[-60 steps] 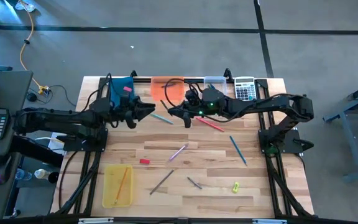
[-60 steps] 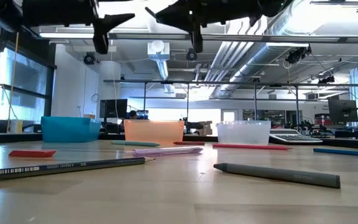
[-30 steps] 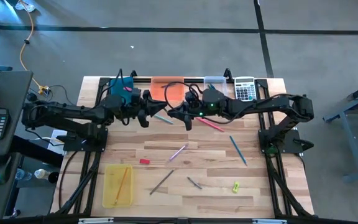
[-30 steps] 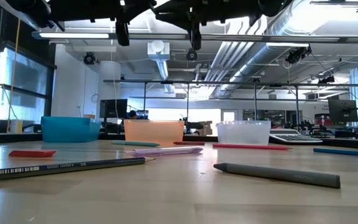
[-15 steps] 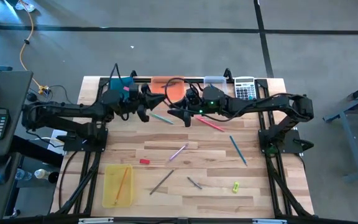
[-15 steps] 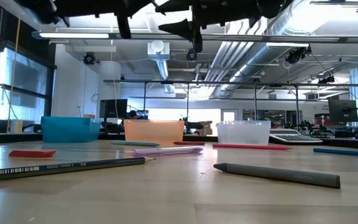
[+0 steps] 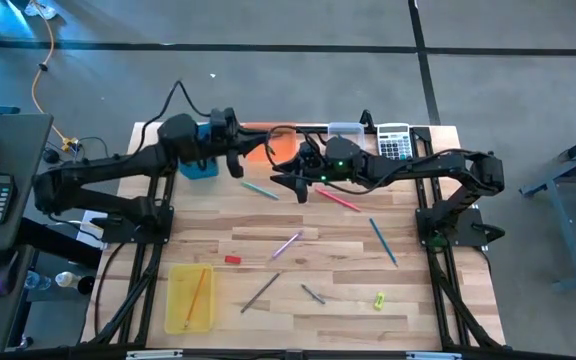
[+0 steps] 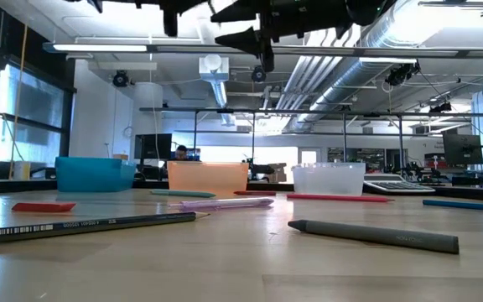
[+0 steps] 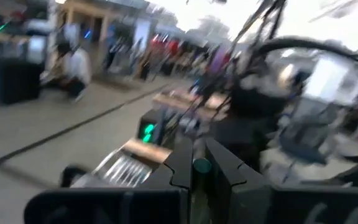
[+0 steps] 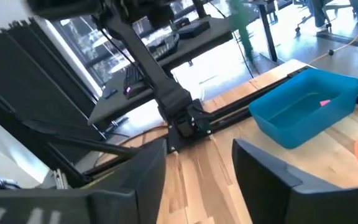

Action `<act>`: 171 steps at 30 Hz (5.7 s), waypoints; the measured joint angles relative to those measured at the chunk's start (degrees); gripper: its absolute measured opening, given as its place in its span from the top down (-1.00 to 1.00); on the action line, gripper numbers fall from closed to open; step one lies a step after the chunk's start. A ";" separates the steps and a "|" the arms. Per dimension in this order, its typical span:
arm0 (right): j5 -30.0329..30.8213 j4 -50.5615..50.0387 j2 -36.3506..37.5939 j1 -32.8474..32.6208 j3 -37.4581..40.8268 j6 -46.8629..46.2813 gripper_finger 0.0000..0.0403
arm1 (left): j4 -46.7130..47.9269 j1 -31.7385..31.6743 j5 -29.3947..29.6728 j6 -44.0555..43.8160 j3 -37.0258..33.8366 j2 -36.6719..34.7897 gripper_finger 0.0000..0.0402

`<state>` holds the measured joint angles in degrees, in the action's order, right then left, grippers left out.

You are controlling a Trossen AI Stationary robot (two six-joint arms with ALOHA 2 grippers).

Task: Sort crayons/erasers/pens/pencils in bins
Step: Put the green crayon into the orange bin, then put the black pencil into the yellow bin

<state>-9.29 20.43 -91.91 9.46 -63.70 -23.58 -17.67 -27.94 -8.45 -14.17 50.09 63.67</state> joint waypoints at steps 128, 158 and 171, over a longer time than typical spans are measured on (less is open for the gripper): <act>3.20 -29.83 38.09 -6.26 30.99 5.99 1.00 | 54.40 51.43 27.64 -46.82 11.03 24.29 1.00; 3.24 -26.61 39.18 -6.50 30.97 8.52 1.00 | 60.36 56.83 23.59 -61.33 30.50 54.58 0.40; 3.26 -26.26 39.18 -6.50 30.96 9.29 1.00 | 57.68 56.61 19.69 -56.04 30.65 56.20 0.90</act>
<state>-6.02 -5.82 -52.73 2.96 -32.74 -14.29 40.01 28.67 11.25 -70.21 80.74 119.86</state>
